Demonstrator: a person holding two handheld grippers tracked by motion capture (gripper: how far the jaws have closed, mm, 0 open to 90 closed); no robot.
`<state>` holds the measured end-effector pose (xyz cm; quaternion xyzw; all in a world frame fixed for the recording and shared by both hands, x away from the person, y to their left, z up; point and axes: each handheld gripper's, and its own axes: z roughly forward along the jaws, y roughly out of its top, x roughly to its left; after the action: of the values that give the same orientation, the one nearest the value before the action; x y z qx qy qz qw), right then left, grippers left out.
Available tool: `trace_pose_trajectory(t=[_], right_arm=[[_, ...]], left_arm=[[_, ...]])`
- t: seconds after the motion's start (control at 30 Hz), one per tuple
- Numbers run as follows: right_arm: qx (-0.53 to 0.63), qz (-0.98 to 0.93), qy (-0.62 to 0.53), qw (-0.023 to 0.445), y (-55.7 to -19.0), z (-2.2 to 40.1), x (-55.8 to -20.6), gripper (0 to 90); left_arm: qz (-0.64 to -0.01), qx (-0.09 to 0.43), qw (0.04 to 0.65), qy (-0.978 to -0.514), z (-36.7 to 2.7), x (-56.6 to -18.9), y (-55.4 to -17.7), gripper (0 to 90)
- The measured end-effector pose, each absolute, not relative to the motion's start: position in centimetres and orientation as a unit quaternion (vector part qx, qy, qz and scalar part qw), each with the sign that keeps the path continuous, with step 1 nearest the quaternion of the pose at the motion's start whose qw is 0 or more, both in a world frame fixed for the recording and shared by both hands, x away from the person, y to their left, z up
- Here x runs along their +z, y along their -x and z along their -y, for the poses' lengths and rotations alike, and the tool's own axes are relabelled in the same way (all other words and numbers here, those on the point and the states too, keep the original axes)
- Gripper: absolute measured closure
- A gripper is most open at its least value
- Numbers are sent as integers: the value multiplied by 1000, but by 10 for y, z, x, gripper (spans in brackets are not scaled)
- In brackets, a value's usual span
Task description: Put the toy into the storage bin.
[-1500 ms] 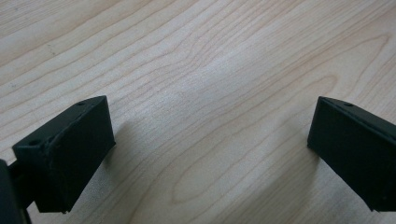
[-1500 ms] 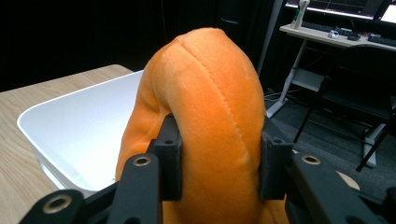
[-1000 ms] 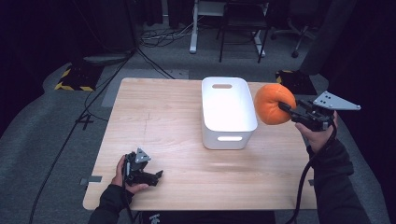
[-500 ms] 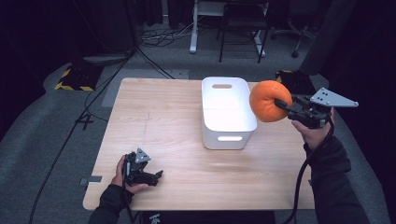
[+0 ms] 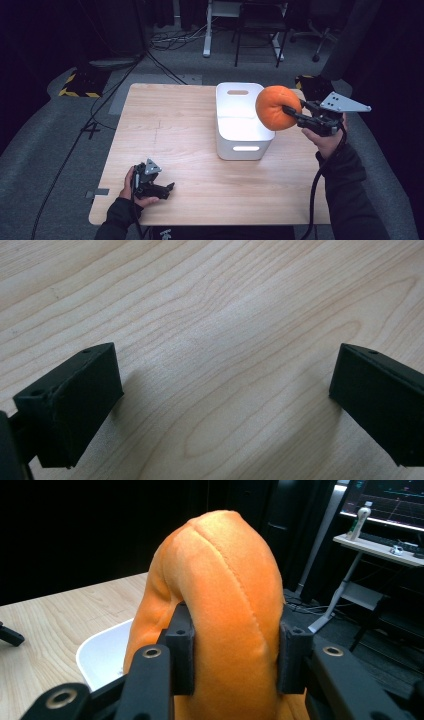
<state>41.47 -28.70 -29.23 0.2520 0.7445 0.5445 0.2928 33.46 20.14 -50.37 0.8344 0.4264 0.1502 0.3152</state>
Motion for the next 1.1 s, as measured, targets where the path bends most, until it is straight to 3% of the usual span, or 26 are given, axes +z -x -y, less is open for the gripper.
trace_pose_trajectory(t=[1.1], right_arm=[[537,-775,-222,249,-419,238,-315,604]], left_arm=[[-426,149,315,-835,-201,-504,-335,6]])
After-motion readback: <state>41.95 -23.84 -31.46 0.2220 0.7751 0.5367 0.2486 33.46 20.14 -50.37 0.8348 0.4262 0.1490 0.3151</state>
